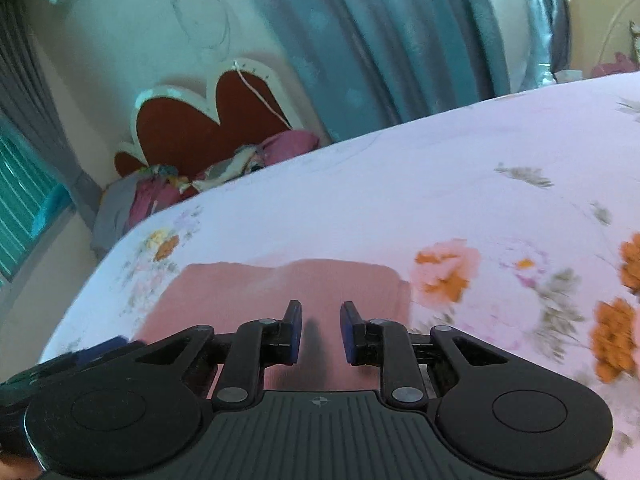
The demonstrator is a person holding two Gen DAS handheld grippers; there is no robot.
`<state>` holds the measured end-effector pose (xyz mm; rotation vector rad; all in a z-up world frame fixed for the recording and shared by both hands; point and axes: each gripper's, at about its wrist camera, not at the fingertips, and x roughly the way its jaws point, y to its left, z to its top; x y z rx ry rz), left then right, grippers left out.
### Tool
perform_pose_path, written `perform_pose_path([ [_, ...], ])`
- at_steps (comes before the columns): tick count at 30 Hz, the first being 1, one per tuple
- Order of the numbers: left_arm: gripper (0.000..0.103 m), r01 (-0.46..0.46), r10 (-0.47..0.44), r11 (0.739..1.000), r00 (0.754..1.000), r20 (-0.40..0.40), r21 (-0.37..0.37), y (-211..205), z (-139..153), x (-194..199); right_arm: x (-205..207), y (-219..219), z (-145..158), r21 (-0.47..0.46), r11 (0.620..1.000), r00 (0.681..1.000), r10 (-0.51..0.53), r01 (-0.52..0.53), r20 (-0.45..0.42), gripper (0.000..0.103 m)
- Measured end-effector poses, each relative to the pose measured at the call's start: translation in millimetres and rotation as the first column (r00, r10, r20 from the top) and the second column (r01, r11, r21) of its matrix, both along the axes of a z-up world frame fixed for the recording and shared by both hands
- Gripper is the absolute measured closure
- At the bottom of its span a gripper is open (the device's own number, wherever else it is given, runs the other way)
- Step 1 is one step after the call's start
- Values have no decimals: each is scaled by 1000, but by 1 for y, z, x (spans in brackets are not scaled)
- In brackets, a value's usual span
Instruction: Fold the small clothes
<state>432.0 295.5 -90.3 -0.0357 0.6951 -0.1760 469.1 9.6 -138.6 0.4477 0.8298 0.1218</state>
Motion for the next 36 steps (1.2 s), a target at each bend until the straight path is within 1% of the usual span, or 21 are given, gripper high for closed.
perform_pose_path([
  [2, 58, -8, 8, 1000, 1000, -29, 3, 0, -10, 11, 9, 8, -11, -42, 999, 1000, 8, -9, -14, 81],
  [4, 56, -19, 19, 1000, 999, -50, -11, 3, -19, 16, 18, 13, -26, -127, 992, 999, 1, -7, -47, 81],
  [5, 55, -29, 27, 999, 998, -58, -24, 5, -20, 17, 19, 10, -33, -131, 991, 999, -3, -4, -53, 81],
  [6, 54, -37, 35, 999, 997, -67, -32, 6, -19, 18, 20, 5, -36, -109, 994, 999, -14, 9, -52, 81],
  [9, 54, -46, 46, 999, 997, -61, -11, 3, -12, 12, 20, 2, -29, -94, 995, 997, -45, 39, -67, 81],
  [11, 56, -46, 46, 999, 998, -38, -12, 4, -2, -2, 6, 2, -14, -81, 996, 999, -31, 28, -35, 81],
  [14, 56, -21, 21, 1000, 1000, -8, -1, 5, 11, -29, -25, 5, 9, -56, 998, 1000, 26, -25, 7, 81],
  [16, 56, -4, 4, 1000, 1000, -1, 8, 6, 15, -49, -48, 11, 18, -59, 996, 998, 67, -67, 13, 81],
  [18, 56, 12, -12, 1000, 1000, -4, 18, 5, 15, -69, -66, 22, 23, -86, 991, 994, 109, -107, 11, 81],
  [21, 56, 15, -15, 999, 1000, -13, 35, 1, 8, -93, -94, 31, 17, -129, 984, 992, 127, -127, -8, 81],
  [22, 56, 13, -13, 998, 1000, -8, 55, -1, 4, -99, -99, 33, 13, -161, 979, 992, 123, -125, -18, 81],
  [24, 54, 12, -12, 997, 1000, -11, 78, -3, -3, -102, -106, 34, -3, -259, 960, 993, 95, -109, -68, 81],
  [25, 54, 7, -6, 997, 1000, -18, 80, -3, -7, -101, -108, 30, -11, -250, 963, 993, 82, -100, -82, 81],
  [26, 54, 2, 0, 997, 1000, -22, 78, -3, -8, -101, -110, 27, -15, -217, 973, 995, 61, -78, -82, 81],
  [27, 54, -1, 3, 997, 1000, -24, 81, -3, -7, -101, -110, 28, -15, -217, 974, 995, 51, -68, -82, 81],
  [29, 54, -4, 8, 996, 999, -47, 84, -3, -3, -101, -111, 36, -9, -262, 962, 996, 57, -75, -74, 81],
  [30, 56, -8, 13, 997, 998, -65, 75, -1, 0, -103, -114, 37, -3, -250, 966, 997, 53, -67, -62, 81],
  [32, 55, -18, 25, 998, 995, -99, 65, 1, 4, -109, -124, 37, 6, -205, 977, 998, 52, -59, -41, 81],
  [33, 54, -26, 34, 997, 993, -112, 69, 1, 2, -112, -128, 38, 5, -208, 976, 997, 52, -61, -50, 81],
  [35, 53, -37, 47, 997, 989, -141, 71, 0, -7, -117, -133, 41, -9, -256, 964, 993, 52, -78, -108, 81],
  [36, 53, -37, 49, 996, 988, -148, 80, -1, -12, -118, -136, 39, -15, -246, 966, 991, 50, -79, -121, 81],
])
